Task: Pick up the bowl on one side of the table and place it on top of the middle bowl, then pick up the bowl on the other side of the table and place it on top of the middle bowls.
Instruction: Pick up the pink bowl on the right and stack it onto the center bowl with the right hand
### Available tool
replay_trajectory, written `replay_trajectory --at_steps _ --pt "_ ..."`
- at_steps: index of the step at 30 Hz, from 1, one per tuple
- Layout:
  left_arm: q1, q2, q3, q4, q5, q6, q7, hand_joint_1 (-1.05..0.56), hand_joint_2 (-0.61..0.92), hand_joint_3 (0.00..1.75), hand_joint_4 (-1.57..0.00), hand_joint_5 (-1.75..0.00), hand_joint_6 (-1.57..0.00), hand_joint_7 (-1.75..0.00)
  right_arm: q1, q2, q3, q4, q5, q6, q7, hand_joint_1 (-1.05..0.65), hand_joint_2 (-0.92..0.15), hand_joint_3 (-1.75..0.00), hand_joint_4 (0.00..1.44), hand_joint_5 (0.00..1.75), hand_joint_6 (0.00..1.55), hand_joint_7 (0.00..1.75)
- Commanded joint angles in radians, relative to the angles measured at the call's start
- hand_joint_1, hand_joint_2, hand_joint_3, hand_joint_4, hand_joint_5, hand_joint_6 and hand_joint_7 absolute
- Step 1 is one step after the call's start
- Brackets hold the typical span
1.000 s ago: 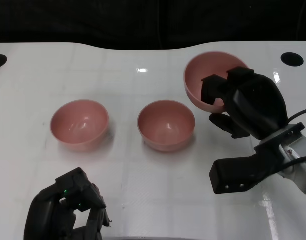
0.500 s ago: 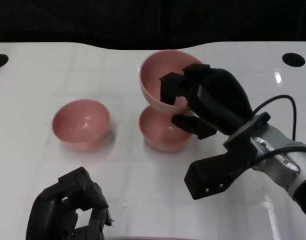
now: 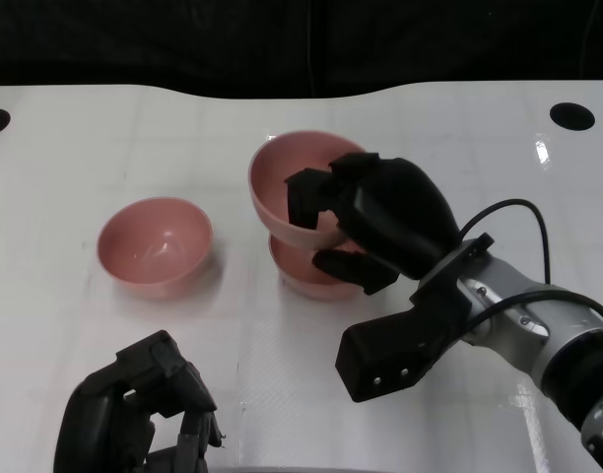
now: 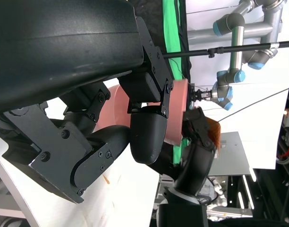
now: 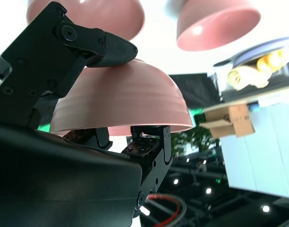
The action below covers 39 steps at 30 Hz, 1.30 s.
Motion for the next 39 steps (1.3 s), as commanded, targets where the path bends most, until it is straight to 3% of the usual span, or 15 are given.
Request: replay_trajectory --at_steps 1,12,32,34,35,36,37,38,39 --pt "0.006 0.008 0.005 -0.006 0.002 -0.008 0.010 -0.14 0.33 1.44 -0.94 -1.65 -0.91 -1.45 -0.031 0.002 0.009 0.026 0.000 -0.013 -0.009 -0.20 -0.35 -1.29 0.96 1.75 0.77 1.75" --pt "0.009 0.005 0.003 -0.005 0.005 -0.009 0.010 -0.13 0.36 1.40 -0.94 -1.66 -0.90 -1.45 -0.047 0.019 0.024 0.077 0.005 0.003 0.006 -0.21 -0.35 -1.28 0.94 1.75 0.76 1.75" --pt "0.016 0.003 -0.008 -0.003 0.002 -0.027 0.008 -0.13 0.39 1.32 -0.95 -1.66 -0.91 -1.44 -0.087 0.045 0.076 0.261 -0.006 0.080 0.006 -0.21 -0.47 -1.07 0.86 1.75 0.68 1.75" --pt "0.015 0.001 -0.009 -0.002 -0.009 -0.025 0.004 -0.12 0.39 1.31 -0.95 -1.66 -0.92 -1.44 -0.097 0.051 0.088 0.284 -0.016 0.085 0.002 -0.22 -0.60 -0.74 0.85 1.57 0.90 0.95" --pt "0.017 0.001 -0.010 -0.005 -0.002 -0.022 0.008 -0.12 0.39 1.31 -0.95 -1.66 -0.92 -1.43 -0.102 0.055 0.093 0.297 -0.017 0.089 0.011 -0.24 -0.67 -0.61 0.85 1.38 0.97 0.62" --pt "0.018 0.001 -0.010 -0.007 0.004 -0.021 0.013 -0.12 0.40 1.31 -0.95 -1.66 -0.92 -1.44 -0.106 0.059 0.096 0.307 -0.016 0.090 0.020 -0.26 -0.73 -0.48 0.83 1.05 0.94 0.35" --pt "0.019 0.002 -0.011 -0.009 0.009 -0.019 0.016 -0.12 0.40 1.31 -0.95 -1.67 -0.92 -1.44 -0.109 0.062 0.097 0.314 -0.015 0.091 0.025 -0.29 -0.81 -0.33 0.85 0.69 0.92 0.15" --pt "0.019 0.002 -0.011 -0.008 0.014 -0.023 0.018 -0.12 0.40 1.31 -0.95 -1.67 -0.92 -1.44 -0.116 0.069 0.102 0.323 -0.015 0.108 0.058 -0.30 -0.84 -0.26 0.87 0.54 0.91 0.08" --pt "0.018 0.002 -0.011 -0.006 0.015 -0.026 0.018 -0.12 0.40 1.31 -0.95 -1.67 -0.91 -1.44 -0.121 0.076 0.107 0.328 -0.016 0.124 0.084 -0.41 -0.89 -0.26 0.65 0.32 0.69 0.03"
